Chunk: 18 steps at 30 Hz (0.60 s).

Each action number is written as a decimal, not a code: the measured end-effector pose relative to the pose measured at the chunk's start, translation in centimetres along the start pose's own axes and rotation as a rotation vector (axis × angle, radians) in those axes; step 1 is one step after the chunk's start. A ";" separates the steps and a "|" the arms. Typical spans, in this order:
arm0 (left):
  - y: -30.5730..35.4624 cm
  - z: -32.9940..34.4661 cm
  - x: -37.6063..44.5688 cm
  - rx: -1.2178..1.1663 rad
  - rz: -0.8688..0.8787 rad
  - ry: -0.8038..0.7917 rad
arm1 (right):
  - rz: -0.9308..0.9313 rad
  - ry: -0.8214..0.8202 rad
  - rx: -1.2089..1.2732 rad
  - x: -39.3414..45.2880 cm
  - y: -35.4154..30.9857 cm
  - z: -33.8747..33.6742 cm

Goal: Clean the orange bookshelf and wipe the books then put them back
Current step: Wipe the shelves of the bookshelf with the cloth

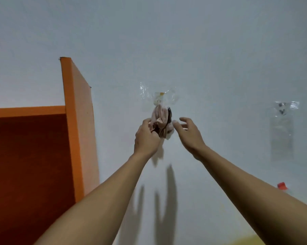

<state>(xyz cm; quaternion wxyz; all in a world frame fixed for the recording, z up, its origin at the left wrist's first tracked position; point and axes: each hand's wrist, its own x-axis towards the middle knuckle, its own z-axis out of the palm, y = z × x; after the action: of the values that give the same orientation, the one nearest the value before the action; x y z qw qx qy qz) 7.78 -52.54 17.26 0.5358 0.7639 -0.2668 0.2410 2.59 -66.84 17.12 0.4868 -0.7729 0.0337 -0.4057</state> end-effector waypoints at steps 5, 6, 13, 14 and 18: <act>0.2 1.1 4.7 0.150 0.078 -0.042 | -0.024 -0.013 0.048 6.4 -1.1 3.2; 0.2 1.2 5.2 0.178 0.087 -0.070 | -0.027 -0.013 0.027 7.2 -1.0 3.6; 0.4 2.5 7.0 0.284 0.141 -0.122 | 0.000 0.027 0.319 10.5 0.4 3.6; 0.7 2.8 7.2 0.249 0.154 -0.105 | 0.004 0.036 0.390 10.8 0.2 3.3; 2.5 3.7 7.6 0.039 0.175 0.027 | -0.045 -0.032 0.547 10.3 -0.8 1.2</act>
<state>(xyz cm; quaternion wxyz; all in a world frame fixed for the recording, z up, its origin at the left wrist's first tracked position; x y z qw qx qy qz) 12.05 -57.87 22.88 0.5011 0.7448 -0.3206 0.3022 10.02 -70.19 23.64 0.6686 -0.6198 -0.1019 -0.3981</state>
